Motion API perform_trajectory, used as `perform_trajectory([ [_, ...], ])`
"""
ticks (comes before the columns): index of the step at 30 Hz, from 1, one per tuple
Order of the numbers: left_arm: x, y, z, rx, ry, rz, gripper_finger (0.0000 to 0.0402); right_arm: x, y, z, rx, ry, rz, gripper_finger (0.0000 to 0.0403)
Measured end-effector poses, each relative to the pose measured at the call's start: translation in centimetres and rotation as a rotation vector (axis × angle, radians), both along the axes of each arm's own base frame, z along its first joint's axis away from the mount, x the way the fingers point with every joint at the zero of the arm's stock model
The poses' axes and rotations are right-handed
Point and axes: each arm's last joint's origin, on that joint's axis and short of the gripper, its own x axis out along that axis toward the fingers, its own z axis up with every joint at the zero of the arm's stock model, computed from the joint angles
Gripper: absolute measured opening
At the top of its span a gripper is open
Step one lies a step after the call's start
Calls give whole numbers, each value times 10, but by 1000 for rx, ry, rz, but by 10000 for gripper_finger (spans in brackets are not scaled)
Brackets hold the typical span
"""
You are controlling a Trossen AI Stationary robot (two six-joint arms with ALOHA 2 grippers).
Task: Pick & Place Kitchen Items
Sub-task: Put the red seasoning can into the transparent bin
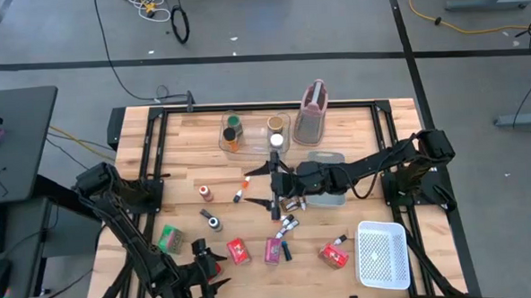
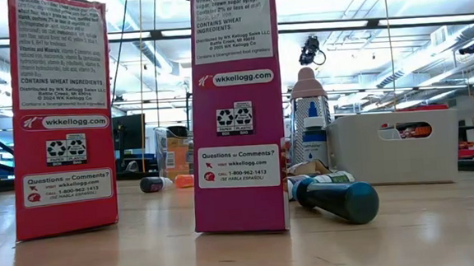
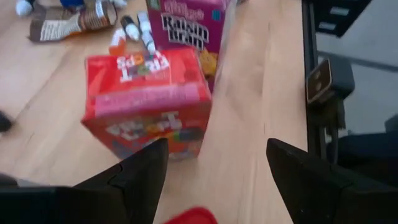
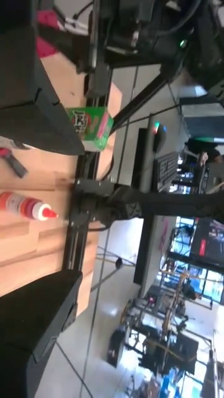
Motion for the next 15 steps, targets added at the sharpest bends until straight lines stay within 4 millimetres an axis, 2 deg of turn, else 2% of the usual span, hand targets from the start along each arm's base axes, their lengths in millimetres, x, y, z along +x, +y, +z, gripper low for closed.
perform_trajectory([
  [8, 8, 9, 21, -142, 333, 21, 279, 0, -2, -1, -12, 7, -43, 330],
  [15, 18, 17, 21, -292, 432, 121, 279, 0, -3, -3, -21, 32, -45, 330],
])
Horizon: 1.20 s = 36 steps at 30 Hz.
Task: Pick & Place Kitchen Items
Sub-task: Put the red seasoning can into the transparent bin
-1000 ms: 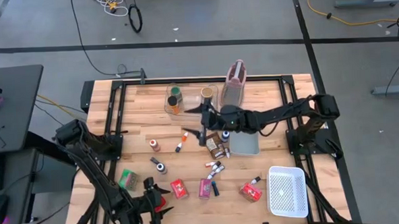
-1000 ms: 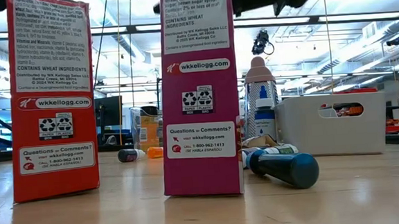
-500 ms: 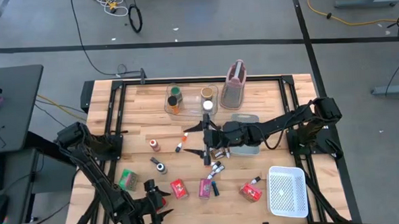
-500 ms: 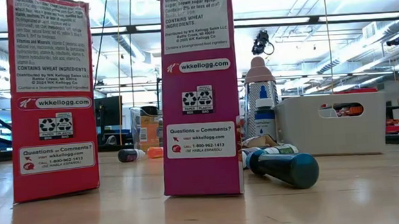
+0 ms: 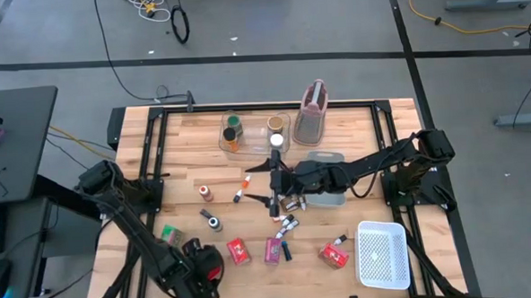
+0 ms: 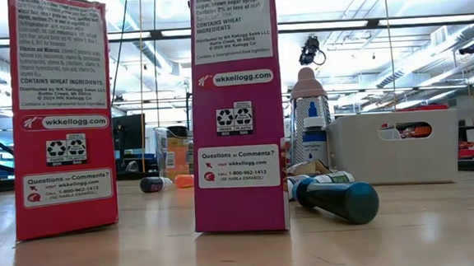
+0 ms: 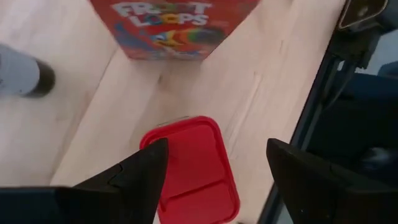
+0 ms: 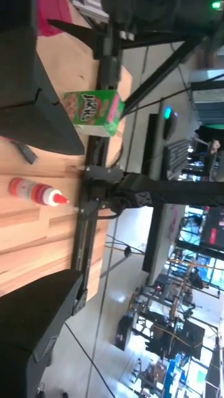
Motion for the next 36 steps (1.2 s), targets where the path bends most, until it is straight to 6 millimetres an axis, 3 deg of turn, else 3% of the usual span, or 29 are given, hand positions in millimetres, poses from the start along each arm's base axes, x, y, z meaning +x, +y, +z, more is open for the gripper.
perform_trajectory([
  [10, -1, 4, 0, -4, 27, 66, 279, 0, 0, -3, -14, 29, 1, 330],
  [20, -2, 3, 16, -11, 94, 58, 279, 0, 0, -3, -15, 29, 2, 330],
  [36, -6, 5, 9, -47, 171, 121, 279, 0, 0, -3, -16, 35, 2, 330],
])
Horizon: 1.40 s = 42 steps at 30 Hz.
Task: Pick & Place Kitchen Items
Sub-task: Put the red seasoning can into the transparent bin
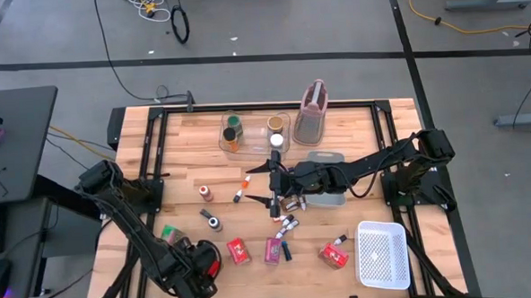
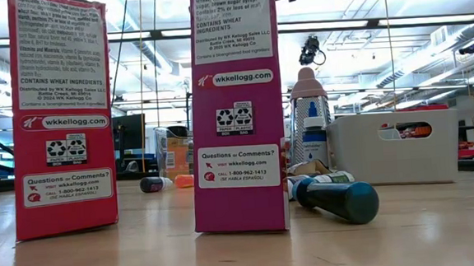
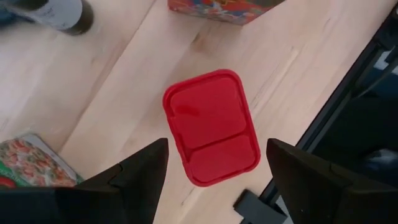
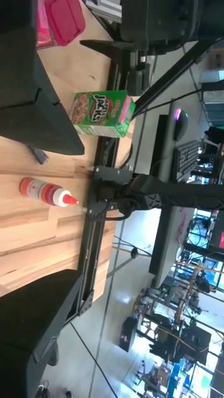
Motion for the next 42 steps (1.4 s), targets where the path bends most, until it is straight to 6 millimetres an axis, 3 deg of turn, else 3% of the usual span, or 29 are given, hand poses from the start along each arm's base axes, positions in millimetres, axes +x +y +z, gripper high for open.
perform_trajectory([
  [21, 8, 7, -1, 5, 0, 18, 349, -1, 0, -3, -4, 32, 11, 330],
  [24, 8, 8, -5, 9, -5, 34, 349, 0, 0, -3, -4, 32, 10, 330],
  [32, 4, 12, -44, -62, -2, 22, 349, 0, 0, -3, -4, 31, 10, 330],
  [42, 0, 17, -55, -42, 14, 20, 300, 0, 0, -3, -4, 30, 9, 330],
])
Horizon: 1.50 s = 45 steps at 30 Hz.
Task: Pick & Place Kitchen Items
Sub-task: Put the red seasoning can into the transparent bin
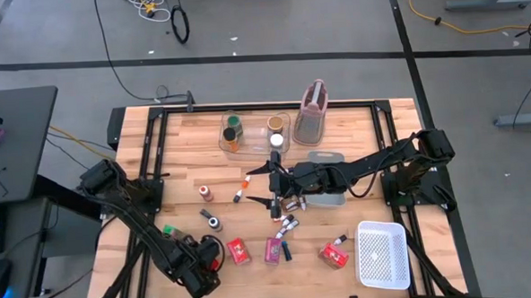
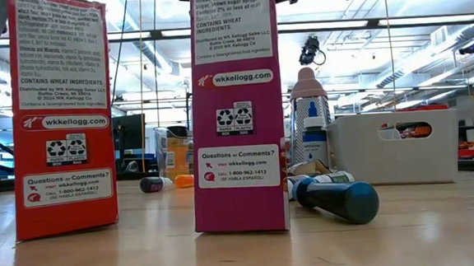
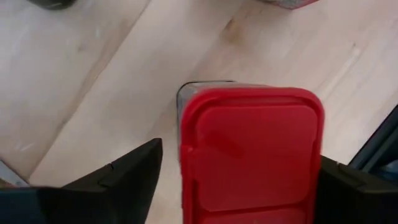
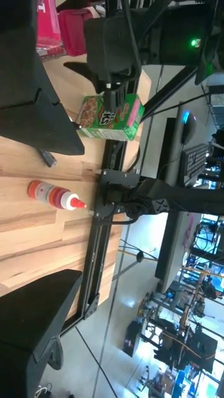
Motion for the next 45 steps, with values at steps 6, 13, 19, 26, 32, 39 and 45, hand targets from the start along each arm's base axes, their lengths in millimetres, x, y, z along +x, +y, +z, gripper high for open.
perform_trajectory([
  [6, 1, -1, 0, -4, -16, -17, 239, 0, 0, 0, 0, 0, -2, 330],
  [13, 5, 2, 0, 6, -19, -30, 212, 0, 0, 0, 0, 0, -2, 330],
  [19, 7, 11, 15, -32, -30, -28, 225, 0, 0, 0, 0, 0, -2, 330],
  [26, -4, 39, 60, -20, -142, 27, 212, -1, -1, 1, -26, 5, -34, 330],
  [32, -14, 76, 108, 64, -378, 35, 219, -18, -5, 12, -13, 102, -65, 330],
  [39, -7, 129, 143, 346, -570, -81, 216, -47, -10, 35, 70, 193, -93, 330],
  [45, 23, 182, 153, 608, -581, -256, 216, -58, -11, 41, 70, 217, -96, 330],
])
